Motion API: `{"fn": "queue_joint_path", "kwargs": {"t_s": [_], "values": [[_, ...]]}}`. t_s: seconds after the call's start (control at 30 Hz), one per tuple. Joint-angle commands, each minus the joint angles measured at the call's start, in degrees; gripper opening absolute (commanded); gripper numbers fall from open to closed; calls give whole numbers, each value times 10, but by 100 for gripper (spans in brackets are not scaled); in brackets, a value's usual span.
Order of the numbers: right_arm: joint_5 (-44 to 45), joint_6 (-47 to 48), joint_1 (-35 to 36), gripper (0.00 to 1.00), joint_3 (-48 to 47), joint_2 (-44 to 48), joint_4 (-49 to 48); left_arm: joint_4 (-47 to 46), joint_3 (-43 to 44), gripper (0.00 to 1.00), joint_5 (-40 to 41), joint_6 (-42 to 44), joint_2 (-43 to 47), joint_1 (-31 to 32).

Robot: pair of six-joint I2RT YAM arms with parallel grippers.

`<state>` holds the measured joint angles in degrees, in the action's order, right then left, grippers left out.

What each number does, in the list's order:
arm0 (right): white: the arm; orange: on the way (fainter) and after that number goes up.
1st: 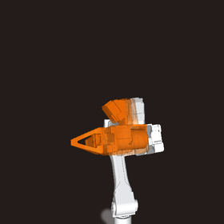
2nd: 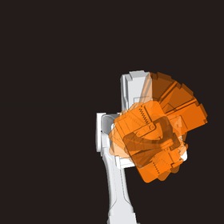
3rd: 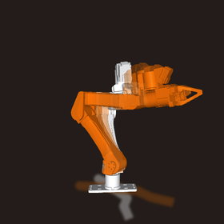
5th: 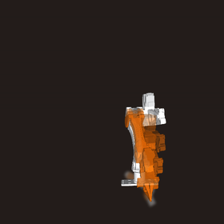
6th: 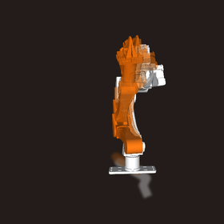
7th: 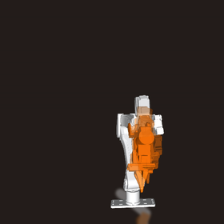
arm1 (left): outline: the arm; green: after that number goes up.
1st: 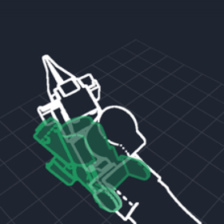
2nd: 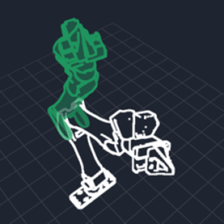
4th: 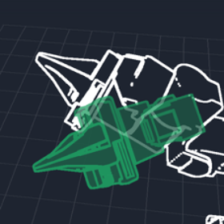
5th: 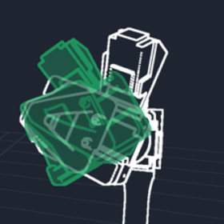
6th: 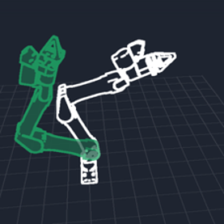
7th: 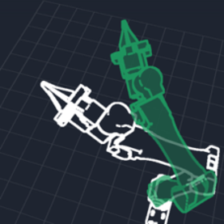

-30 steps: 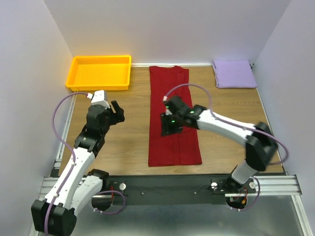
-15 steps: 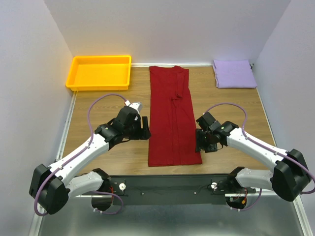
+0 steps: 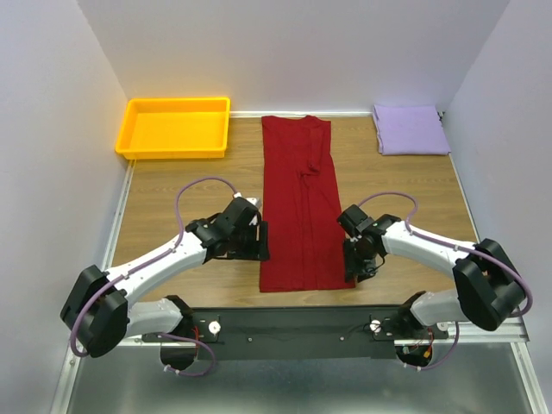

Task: Fold and stack the t-shirts
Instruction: Fold the tshirt

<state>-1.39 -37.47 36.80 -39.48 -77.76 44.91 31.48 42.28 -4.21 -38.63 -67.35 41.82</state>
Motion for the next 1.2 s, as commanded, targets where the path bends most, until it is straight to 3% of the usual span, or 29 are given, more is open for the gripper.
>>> {"fn": "queue_joint_path", "kwargs": {"t_s": [0.0, 0.33, 0.5, 0.53, 0.73, 1.17], "values": [[-9, -4, -1, 45, 10, -19, -10, 10, -11, 73, -24, -7, -16, 12], [-29, 6, -1, 38, 12, -45, -18, 21, -9, 72, -34, -13, -79, 53], [-29, 6, -1, 3, 12, -40, -18, 31, 4, 69, -30, -14, -112, 73], [-29, 9, -1, 1, 11, -40, -18, 32, 7, 68, -28, -14, -122, 75], [-31, 13, -1, 1, 10, -33, -18, 45, 23, 57, -26, -12, -154, 83], [-35, 18, -1, 1, 7, -21, -18, 76, 68, 43, -11, -4, -233, 106]]}}
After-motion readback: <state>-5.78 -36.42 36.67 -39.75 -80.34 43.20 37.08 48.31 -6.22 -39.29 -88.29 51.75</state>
